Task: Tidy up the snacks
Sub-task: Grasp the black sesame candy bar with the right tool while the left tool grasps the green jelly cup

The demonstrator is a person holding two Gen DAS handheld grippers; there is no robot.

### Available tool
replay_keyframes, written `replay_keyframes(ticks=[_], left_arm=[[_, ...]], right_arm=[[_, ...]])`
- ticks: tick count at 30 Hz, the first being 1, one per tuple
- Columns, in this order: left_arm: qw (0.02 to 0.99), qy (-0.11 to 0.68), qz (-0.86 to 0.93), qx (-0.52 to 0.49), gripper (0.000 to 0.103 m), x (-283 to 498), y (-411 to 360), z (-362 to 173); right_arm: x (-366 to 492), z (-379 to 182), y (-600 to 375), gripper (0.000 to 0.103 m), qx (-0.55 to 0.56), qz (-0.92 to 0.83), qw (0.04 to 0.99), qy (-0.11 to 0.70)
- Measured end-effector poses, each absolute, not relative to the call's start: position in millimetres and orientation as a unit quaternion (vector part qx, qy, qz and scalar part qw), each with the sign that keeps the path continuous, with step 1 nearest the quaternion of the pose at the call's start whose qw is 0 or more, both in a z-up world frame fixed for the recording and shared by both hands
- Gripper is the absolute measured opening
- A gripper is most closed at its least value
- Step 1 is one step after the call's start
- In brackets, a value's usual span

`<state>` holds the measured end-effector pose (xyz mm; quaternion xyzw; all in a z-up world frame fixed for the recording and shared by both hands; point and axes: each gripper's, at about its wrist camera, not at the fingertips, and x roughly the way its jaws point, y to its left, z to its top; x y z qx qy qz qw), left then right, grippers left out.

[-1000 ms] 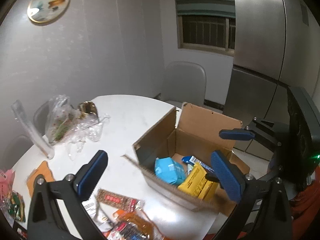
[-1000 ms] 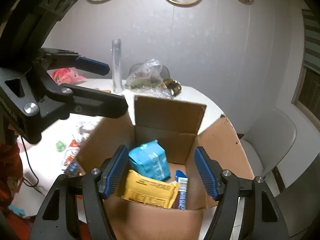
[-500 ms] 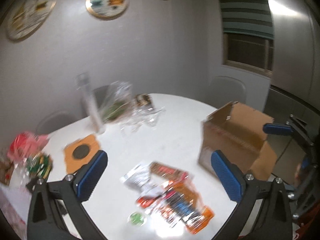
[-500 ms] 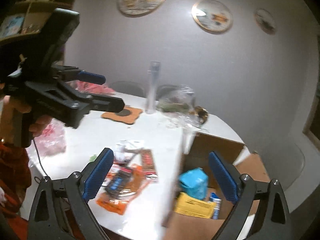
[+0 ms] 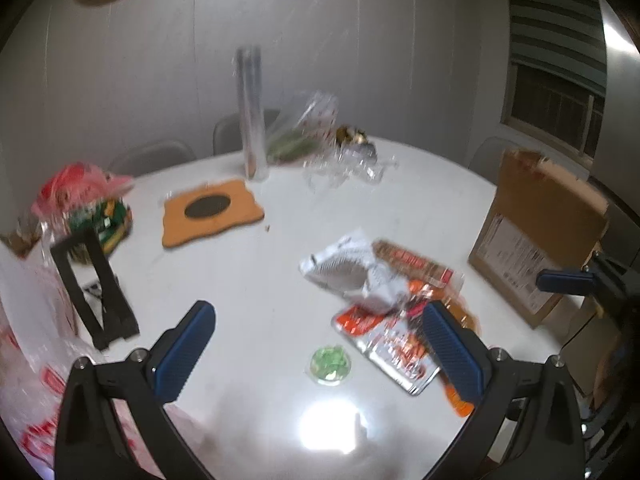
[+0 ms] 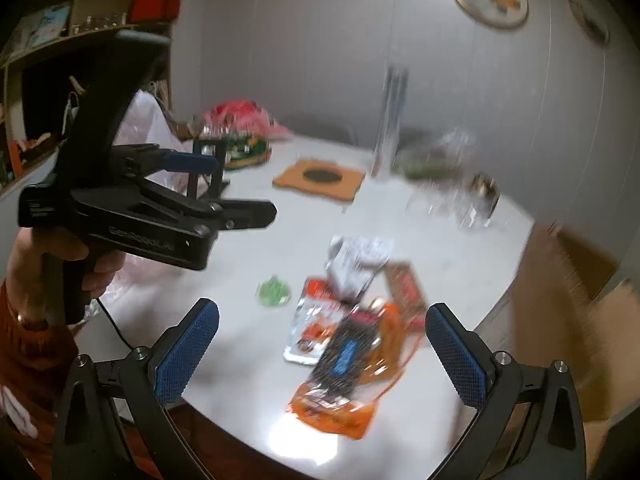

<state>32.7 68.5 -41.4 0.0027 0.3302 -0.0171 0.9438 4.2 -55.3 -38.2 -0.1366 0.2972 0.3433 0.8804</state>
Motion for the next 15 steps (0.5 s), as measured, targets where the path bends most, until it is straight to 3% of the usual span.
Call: replay_keyframes(ticks=[4, 7, 9, 15], left_arm=[[0.931, 0.364, -0.015, 0.000, 0.102, 42, 72, -77], [0.924, 0.382, -0.022, -0.004, 0.102, 50, 72, -93], [0.920, 0.390, -0.026, -0.007, 0.101, 53, 73, -106], [0.908, 0.418, -0.038, -0.002, 0.077, 67, 69, -132]], right_arm=[[13, -75, -48, 0.101, -0.140, 0.332, 0.876, 0.321], [23, -100, -44, 0.087, -0.149, 0.308, 0.878, 0.336], [30, -111, -44, 0.084, -0.145, 0.302, 0.876, 0.347], [45, -129, -47, 0.070, -0.132, 0.284, 0.881, 0.355]])
